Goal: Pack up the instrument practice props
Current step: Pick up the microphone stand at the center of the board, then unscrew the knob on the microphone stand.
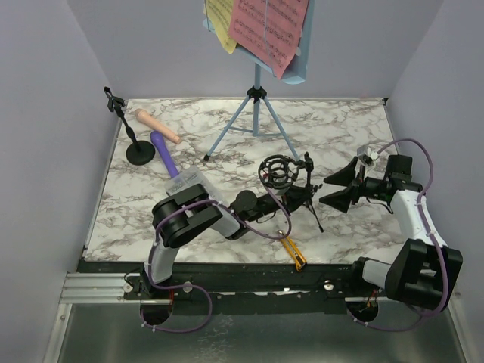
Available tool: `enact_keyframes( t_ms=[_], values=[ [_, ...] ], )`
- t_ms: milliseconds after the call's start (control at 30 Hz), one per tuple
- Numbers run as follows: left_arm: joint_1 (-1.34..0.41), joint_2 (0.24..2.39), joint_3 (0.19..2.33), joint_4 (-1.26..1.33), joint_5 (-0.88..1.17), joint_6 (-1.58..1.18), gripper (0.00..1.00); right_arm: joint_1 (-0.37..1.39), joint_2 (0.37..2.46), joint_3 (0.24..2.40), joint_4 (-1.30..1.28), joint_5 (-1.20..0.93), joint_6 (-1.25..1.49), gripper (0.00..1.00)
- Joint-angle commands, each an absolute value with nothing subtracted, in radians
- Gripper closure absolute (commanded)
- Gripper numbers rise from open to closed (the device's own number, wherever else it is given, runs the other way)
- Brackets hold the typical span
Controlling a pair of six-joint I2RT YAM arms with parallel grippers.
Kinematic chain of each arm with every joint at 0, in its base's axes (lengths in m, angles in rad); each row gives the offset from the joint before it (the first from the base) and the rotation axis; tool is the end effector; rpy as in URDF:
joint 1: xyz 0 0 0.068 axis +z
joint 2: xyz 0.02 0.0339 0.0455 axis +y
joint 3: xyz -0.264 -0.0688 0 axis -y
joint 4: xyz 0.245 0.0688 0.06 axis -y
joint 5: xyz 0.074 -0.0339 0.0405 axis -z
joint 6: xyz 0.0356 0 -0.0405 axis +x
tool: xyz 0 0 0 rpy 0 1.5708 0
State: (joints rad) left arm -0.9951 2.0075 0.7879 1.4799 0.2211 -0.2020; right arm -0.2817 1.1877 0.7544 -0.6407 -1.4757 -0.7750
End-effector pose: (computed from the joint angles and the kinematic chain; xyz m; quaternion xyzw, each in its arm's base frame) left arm 0.1989 -0.3208 0.1713 0.3146 0.5249 -0.4996 0.6132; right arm 0.2075 -0.0232 0.2419 -0.3355 0.6551 0.4714 0.4858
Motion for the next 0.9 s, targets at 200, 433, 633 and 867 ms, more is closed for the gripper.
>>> enact_keyframes(
  t_ms=[200,433,633,867],
  values=[
    [-1.042,1.960,0.801,1.601,0.053,-0.148,1.00,-0.267,1.194,0.737,-0.360,-1.517,-0.318,0.01],
    [-1.053,1.967,0.829,1.557,0.029,-0.138,1.00,-0.219,1.230,0.729,-0.287,-1.503,-0.199,0.15],
    [-1.057,1.971,0.831,1.547,0.026,-0.143,1.00,-0.183,1.256,0.741,-0.306,-1.498,-0.207,0.30],
    [-1.060,1.976,0.823,1.546,0.033,-0.149,1.00,-0.181,1.258,0.744,-0.304,-1.508,-0.206,0.40]
  ],
)
